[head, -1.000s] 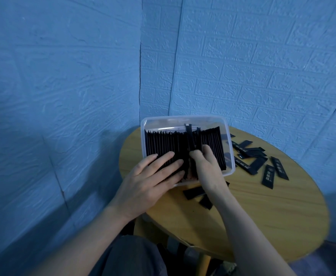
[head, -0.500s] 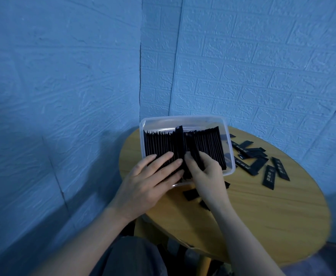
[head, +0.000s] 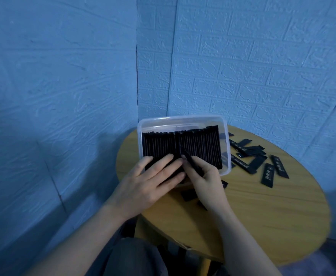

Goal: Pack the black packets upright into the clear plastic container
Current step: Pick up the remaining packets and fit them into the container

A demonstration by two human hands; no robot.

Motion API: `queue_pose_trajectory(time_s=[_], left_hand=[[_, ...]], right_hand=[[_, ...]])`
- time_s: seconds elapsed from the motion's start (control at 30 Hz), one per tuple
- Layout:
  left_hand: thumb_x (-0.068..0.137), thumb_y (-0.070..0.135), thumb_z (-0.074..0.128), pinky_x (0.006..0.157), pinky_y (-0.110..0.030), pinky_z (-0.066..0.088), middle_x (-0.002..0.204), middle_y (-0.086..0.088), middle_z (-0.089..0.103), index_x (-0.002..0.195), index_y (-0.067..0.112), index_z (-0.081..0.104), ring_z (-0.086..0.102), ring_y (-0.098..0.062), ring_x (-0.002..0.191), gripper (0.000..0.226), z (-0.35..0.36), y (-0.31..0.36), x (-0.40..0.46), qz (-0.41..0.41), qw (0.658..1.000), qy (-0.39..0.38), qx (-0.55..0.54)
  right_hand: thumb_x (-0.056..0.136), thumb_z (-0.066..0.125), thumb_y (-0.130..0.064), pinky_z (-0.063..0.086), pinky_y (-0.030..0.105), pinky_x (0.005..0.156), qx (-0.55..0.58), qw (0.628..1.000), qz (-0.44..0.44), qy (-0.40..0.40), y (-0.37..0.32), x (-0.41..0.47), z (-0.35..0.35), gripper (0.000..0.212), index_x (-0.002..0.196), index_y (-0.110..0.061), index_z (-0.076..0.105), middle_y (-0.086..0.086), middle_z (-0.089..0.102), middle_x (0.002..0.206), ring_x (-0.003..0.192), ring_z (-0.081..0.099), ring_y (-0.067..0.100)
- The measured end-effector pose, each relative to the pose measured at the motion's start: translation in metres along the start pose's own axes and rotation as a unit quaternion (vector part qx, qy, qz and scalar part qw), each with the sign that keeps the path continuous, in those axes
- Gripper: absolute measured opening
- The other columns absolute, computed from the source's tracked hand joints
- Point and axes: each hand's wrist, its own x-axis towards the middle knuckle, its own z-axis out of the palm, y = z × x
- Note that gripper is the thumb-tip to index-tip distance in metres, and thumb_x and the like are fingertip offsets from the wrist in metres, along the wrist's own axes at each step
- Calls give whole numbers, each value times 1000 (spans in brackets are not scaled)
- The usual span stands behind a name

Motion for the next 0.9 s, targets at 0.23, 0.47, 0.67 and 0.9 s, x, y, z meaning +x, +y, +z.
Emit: queue_pose_trajectory(time_s=[0.23,0.47,0.67,0.9], left_hand=[[99,22,58,113,-58,29,149,-9,46,130,17,61,38,-27,141,32,3,-4,8,-8,999,-18,-48],[99,29,59,108,-60,36,141,-7,55,120,20,70,47,-27,134,26,0,-5,10,-18,997,11,-81],[95,28,65,109,-54,36,138,-6,58,119,21,72,49,-27,133,25,4,-2,4,-14,997,30,-71],[97,28,63,109,-53,37,138,-5,57,119,21,72,50,-26,133,25,4,-1,3,-33,996,33,-81]], right_hand=[[99,51,-18,52,57,85,66,997,24,-16,1,-1,-1,20,100,-20,70,2,70,89,93,66,27],[97,52,-30,55,56,72,68,997,-16,13,-1,-3,0,18,96,-25,69,-3,66,77,79,65,22],[92,47,-53,51,47,70,8,998,16,53,-10,0,0,38,90,-16,54,-6,61,71,67,56,15],[90,38,-44,47,49,78,-18,994,103,13,-12,14,-3,22,86,-26,49,-11,54,68,71,53,16]])
